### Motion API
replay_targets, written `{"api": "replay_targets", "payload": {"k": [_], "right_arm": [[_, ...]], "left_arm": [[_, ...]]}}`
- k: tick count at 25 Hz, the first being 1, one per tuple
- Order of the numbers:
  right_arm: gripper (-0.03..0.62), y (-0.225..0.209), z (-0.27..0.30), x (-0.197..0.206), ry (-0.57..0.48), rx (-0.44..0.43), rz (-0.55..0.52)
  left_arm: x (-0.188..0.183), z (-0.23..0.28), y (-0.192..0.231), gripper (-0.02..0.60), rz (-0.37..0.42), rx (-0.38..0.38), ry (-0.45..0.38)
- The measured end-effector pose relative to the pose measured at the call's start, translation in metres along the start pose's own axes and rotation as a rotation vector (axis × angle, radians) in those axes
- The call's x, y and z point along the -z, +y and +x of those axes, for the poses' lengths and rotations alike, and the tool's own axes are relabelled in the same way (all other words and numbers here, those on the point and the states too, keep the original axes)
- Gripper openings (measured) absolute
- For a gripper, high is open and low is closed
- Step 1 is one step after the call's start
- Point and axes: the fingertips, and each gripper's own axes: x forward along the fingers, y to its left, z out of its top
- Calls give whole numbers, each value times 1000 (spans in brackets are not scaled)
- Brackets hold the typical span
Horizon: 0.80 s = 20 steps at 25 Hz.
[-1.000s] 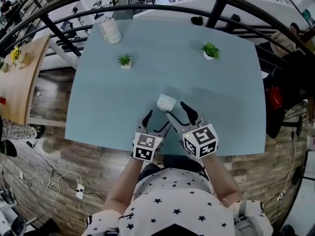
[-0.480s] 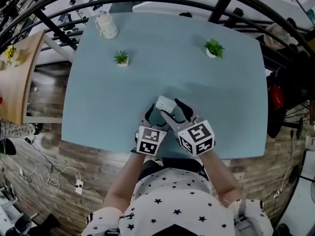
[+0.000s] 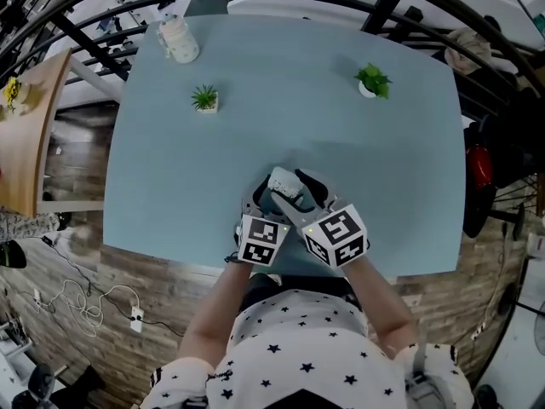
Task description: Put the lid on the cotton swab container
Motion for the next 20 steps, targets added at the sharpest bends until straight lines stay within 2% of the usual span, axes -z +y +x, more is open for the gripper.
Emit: {"api": "replay_targets", "payload": {"k": [20], "right_arm": [[244, 4, 4, 19, 67, -48, 49]], "left_arm": [[0, 0, 0, 359, 9, -3, -4]]}}
